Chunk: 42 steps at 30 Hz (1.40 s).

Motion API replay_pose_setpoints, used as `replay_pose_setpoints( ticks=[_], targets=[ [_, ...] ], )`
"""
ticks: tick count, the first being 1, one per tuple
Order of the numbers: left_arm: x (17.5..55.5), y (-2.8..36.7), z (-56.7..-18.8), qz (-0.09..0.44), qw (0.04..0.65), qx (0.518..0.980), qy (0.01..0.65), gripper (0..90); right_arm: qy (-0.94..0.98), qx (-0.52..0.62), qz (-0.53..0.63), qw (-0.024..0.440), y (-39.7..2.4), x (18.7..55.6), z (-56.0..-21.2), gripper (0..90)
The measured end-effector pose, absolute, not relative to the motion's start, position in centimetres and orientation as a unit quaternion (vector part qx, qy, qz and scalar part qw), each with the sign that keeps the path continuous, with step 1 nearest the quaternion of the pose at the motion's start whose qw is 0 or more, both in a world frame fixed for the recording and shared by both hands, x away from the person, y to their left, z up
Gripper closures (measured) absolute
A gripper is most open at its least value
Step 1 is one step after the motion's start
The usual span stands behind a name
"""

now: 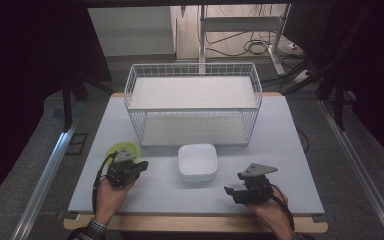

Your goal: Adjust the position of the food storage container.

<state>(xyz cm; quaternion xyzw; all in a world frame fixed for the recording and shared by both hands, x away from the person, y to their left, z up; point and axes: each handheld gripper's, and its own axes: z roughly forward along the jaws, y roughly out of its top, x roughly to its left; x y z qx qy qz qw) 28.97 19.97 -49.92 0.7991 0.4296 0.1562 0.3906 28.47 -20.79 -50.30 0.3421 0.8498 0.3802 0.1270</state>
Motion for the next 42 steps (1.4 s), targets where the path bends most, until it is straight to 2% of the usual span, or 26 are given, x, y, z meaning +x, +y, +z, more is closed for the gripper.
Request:
replay_pose_setpoints(
  ticks=[1,2,3,9,13,17,26,31,34,42],
  targets=[
    [29.0,19.6,-49.9,0.154,0.393,0.801,0.424,86.2,0.849,0.343,0.380,0.128,-20.8,28.5,-50.2,34.7],
    [29.1,19.0,-50.0,0.150,0.395,0.804,0.419,85.9,0.851,0.343,0.376,0.131,-20.7,28.6,-50.1,43.1],
    [29.1,19.0,-50.0,0.150,0.395,0.804,0.419,86.0,0.851,0.343,0.376,0.131,-20.7,28.6,-50.1,43.1],
    [30.3,16.8,-50.5,0.128,0.401,0.811,0.407,89.6,0.850,0.342,0.376,0.135,-20.4,29.9,-49.0,74.6],
    [31.2,15.5,-50.9,0.122,0.404,0.810,0.407,89.7,0.848,0.343,0.380,0.139,-19.9,31.1,-48.8,87.2],
    [32.2,14.8,-51.5,0.119,0.399,0.812,0.409,89.7,0.847,0.351,0.371,0.149,-19.2,32.3,-48.9,89.2],
    [34.1,13.6,-52.5,0.110,0.407,0.806,0.416,89.7,0.836,0.374,0.381,0.124,-17.1,36.3,-50.0,89.0],
    [34.6,12.9,-52.7,0.098,0.417,0.803,0.414,89.6,0.839,0.367,0.387,0.111,-16.7,36.8,-50.6,87.9],
    [34.5,12.9,-52.6,0.096,0.414,0.804,0.416,89.7,0.842,0.362,0.381,0.119,-16.5,36.5,-50.5,88.9],
    [33.3,13.1,-52.0,0.104,0.401,0.810,0.416,89.8,0.849,0.358,0.375,0.106,-16.2,35.0,-50.3,89.4]
  ],
)
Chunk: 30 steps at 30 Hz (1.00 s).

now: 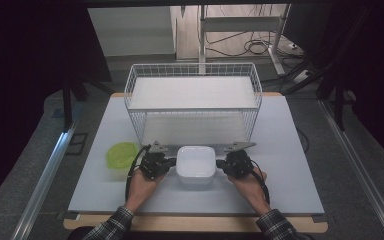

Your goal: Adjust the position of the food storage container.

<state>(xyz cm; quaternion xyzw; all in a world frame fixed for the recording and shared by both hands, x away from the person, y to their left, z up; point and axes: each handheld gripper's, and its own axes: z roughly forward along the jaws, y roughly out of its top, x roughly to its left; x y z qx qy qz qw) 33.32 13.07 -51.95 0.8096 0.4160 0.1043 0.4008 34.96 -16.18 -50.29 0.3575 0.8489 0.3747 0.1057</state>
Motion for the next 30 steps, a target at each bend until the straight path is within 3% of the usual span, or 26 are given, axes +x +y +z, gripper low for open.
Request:
replay_pose_setpoints(
  ticks=[14,21,25,26,27,30],
  targets=[
    [30.2,12.7,-51.6,0.094,0.372,0.831,0.403,89.8,0.864,0.338,0.355,0.118,-16.1,31.8,-49.9,89.4],
    [30.1,13.1,-51.5,0.078,0.380,0.830,0.400,89.4,0.864,0.339,0.354,0.115,-16.2,31.9,-49.9,86.5],
    [29.5,13.9,-50.9,0.098,0.385,0.826,0.400,83.0,0.857,0.342,0.365,0.121,-16.9,31.8,-49.4,78.4],
    [29.3,14.3,-50.7,0.103,0.396,0.822,0.397,75.6,0.852,0.346,0.374,0.122,-17.4,31.7,-49.1,72.9],
    [29.3,14.3,-50.7,0.103,0.396,0.822,0.397,71.6,0.852,0.346,0.374,0.122,-17.4,31.7,-49.1,72.9],
    [29.0,14.8,-50.6,0.113,0.398,0.822,0.391,64.5,0.844,0.360,0.381,0.119,-18.0,31.6,-48.9,63.3]
  ],
)
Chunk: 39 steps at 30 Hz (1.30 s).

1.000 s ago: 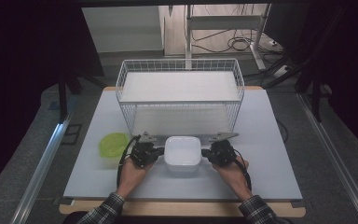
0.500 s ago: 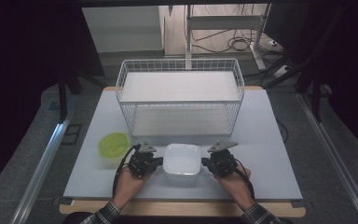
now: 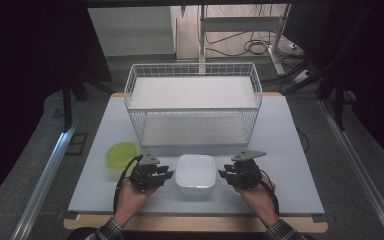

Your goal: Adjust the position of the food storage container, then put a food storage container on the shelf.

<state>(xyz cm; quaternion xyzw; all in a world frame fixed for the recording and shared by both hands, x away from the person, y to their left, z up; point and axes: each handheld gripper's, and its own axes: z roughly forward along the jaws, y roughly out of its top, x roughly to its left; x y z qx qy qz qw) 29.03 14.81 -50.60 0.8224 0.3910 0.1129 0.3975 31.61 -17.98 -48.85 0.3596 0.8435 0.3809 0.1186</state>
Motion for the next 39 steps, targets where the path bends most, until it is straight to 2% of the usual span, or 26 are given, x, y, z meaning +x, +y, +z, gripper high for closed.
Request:
replay_pose_setpoints(
  ticks=[5,6,7,9,16,21,30,36,39],
  targets=[
    [28.1,15.6,-50.6,0.139,0.399,0.819,0.388,44.4,0.835,0.362,0.397,0.117,-18.5,31.0,-48.4,50.0],
    [28.0,15.8,-50.6,0.144,0.403,0.818,0.385,34.6,0.836,0.356,0.400,0.120,-18.7,30.8,-48.4,43.7],
    [27.8,16.0,-50.7,0.148,0.407,0.816,0.383,34.6,0.836,0.356,0.400,0.120,-18.7,30.8,-48.4,43.7],
    [27.5,16.4,-50.9,0.157,0.412,0.812,0.383,27.1,0.833,0.354,0.407,0.124,-18.9,30.4,-48.3,39.1],
    [26.2,17.0,-51.1,0.139,0.422,0.812,0.377,11.5,0.828,0.350,0.422,0.116,-19.5,29.2,-48.6,23.7],
    [25.5,17.0,-51.4,0.141,0.417,0.819,0.369,6.7,0.830,0.344,0.424,0.111,-19.7,28.8,-48.8,17.8],
    [25.3,17.1,-51.8,0.136,0.430,0.818,0.357,4.5,0.832,0.336,0.427,0.108,-19.8,28.6,-49.3,10.1],
    [25.5,16.6,-51.8,0.131,0.431,0.822,0.348,4.6,0.844,0.322,0.411,0.126,-19.4,28.5,-49.3,8.8],
    [25.6,16.3,-51.5,0.136,0.424,0.825,0.348,4.5,0.841,0.322,0.418,0.119,-19.2,28.6,-49.1,8.2]
  ],
)
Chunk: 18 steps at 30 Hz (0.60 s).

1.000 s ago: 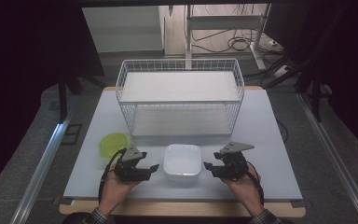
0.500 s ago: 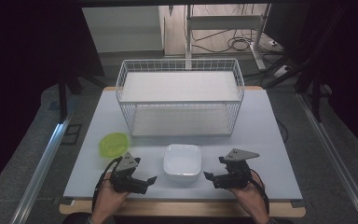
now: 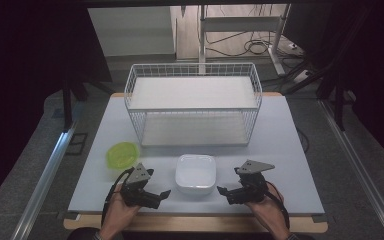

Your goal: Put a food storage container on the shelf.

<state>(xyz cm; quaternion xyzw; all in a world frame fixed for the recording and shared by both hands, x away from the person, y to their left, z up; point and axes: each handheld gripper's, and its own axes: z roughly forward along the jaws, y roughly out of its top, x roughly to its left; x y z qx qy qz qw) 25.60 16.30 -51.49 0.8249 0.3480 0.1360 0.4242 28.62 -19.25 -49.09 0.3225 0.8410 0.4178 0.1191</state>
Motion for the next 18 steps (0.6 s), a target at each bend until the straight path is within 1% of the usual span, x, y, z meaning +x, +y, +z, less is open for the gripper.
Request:
replay_pose_setpoints(
  ticks=[5,7,12,14,17,18],
  targets=[
    [26.2,15.7,-50.8,0.137,0.410,0.833,0.346,3.3,0.840,0.312,0.424,0.126,-18.9,28.8,-48.7,6.6],
    [26.9,15.5,-50.3,0.119,0.426,0.826,0.349,1.6,0.845,0.311,0.416,0.129,-18.4,29.0,-48.5,4.3],
    [27.7,15.1,-49.4,0.120,0.433,0.824,0.346,4.9,0.848,0.316,0.405,0.134,-17.6,29.2,-48.2,2.8],
    [28.1,14.9,-49.2,0.115,0.436,0.823,0.345,6.7,0.849,0.319,0.402,0.127,-17.2,29.4,-48.1,3.8],
    [28.8,14.5,-49.2,0.111,0.437,0.823,0.346,9.3,0.847,0.325,0.408,0.106,-16.8,30.1,-47.7,10.2],
    [29.0,14.3,-49.2,0.108,0.435,0.824,0.346,9.3,0.847,0.325,0.408,0.106,-16.8,30.1,-47.7,10.2]
  ],
)
